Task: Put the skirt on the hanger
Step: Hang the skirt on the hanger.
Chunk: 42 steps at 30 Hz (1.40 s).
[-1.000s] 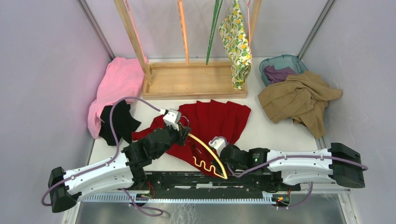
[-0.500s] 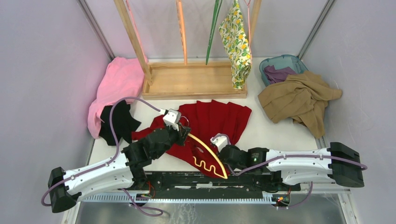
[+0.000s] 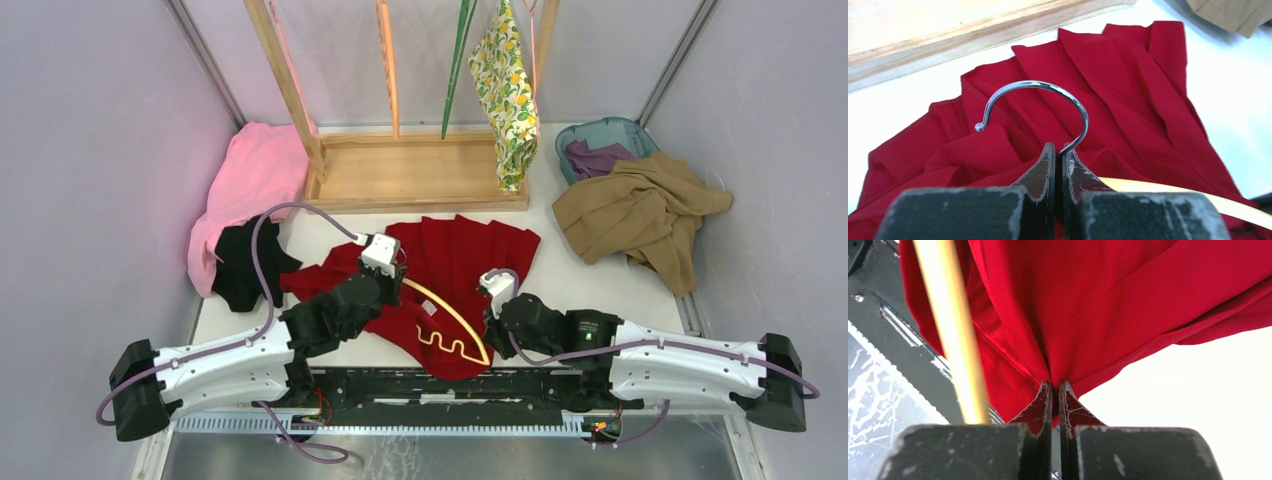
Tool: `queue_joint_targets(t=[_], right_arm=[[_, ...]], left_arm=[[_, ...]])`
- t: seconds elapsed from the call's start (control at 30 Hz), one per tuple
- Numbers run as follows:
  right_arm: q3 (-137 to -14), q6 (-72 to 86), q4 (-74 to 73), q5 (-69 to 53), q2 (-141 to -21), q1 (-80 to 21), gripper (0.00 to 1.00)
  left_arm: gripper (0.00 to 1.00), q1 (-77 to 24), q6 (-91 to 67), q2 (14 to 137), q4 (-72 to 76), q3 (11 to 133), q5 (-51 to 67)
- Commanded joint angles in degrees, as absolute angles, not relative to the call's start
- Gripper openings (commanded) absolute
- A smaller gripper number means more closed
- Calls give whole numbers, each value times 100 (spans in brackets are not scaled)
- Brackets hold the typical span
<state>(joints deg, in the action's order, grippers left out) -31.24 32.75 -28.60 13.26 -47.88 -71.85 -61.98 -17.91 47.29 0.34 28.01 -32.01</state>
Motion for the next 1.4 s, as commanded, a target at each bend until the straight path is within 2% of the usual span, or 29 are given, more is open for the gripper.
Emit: queue_joint_targets(t=[0.0,0.17,0.47,0.77,1.03,1.37], right_arm=[[-3417,3445,-3125,981,-4520,-7105,1],[-3479,3482,-3297,801,-4439,-7010,1],[-3507,3543,-3349,390,-4388,-6692,1],[-3675,3377,-3348,-257,-4616,-6025,1],[-3717,3325,-3266,-690,-4625,-5705,1],[-3691,3270,-3306,-1016,-4573,-5449,1]], left_arm=[[3,-6480,-891,5008,953,3153,-4317],[3,-6713,-289,5175,1441,3234,-4900],[3,-7151,681,4714,2137,3055,-5403],[3,-7520,1069,4153,2218,2832,-5525],[3,-7813,1388,4837,2529,2867,-6128],[3,-8107,2570,5388,4194,2605,-6829]])
